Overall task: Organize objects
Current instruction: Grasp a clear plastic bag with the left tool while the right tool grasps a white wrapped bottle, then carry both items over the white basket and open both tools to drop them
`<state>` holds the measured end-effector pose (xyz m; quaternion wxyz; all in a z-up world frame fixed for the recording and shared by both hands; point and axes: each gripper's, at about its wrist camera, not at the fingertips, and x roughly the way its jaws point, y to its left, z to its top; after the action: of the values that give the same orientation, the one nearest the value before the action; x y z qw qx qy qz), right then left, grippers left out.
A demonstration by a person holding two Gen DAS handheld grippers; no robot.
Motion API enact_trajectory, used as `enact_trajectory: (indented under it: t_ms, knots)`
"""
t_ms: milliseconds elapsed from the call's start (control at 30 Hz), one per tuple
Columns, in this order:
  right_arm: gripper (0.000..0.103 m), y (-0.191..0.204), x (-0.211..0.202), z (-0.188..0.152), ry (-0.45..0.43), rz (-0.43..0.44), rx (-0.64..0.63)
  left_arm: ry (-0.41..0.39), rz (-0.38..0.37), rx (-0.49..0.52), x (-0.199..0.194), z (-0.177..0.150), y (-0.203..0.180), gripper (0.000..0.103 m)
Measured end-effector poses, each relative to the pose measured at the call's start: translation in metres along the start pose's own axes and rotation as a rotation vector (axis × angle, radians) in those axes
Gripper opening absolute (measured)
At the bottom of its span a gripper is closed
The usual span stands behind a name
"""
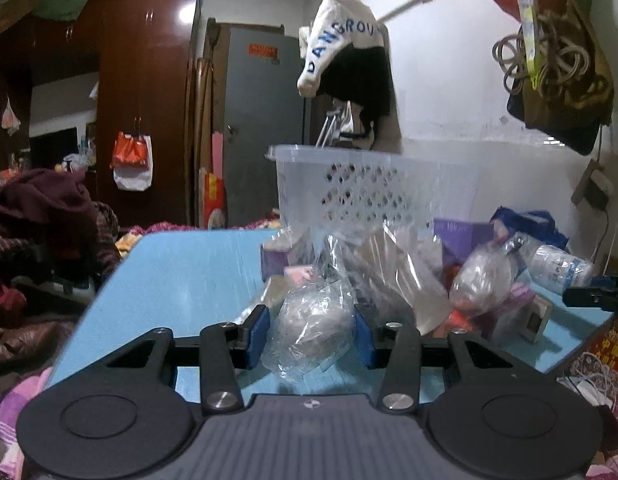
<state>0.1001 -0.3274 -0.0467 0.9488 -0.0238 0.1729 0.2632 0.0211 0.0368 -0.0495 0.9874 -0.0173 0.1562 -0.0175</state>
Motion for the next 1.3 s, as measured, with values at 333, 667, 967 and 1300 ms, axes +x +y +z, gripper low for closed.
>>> enact_trajectory:
  t_ms: [333,667,967,1300]
  knots:
    - [0.047,0.009,0.002,0.052,-0.097,0.059,-0.026,-0.008,-0.005,-0.054,0.021,0.036,0.014,0.048]
    - [0.047,0.010,0.061,0.126,-0.105,0.057,-0.077,-0.015,-0.151,-0.142,0.060,0.112,0.026,0.048]
    - [0.051,0.010,0.131,0.151,-0.010,0.047,-0.119,0.089,-0.112,-0.066,0.167,0.158,-0.019,0.064]
    - [0.103,0.000,0.040,0.086,-0.127,0.085,0.012,-0.054,-0.085,0.008,0.047,0.085,-0.012,0.087]
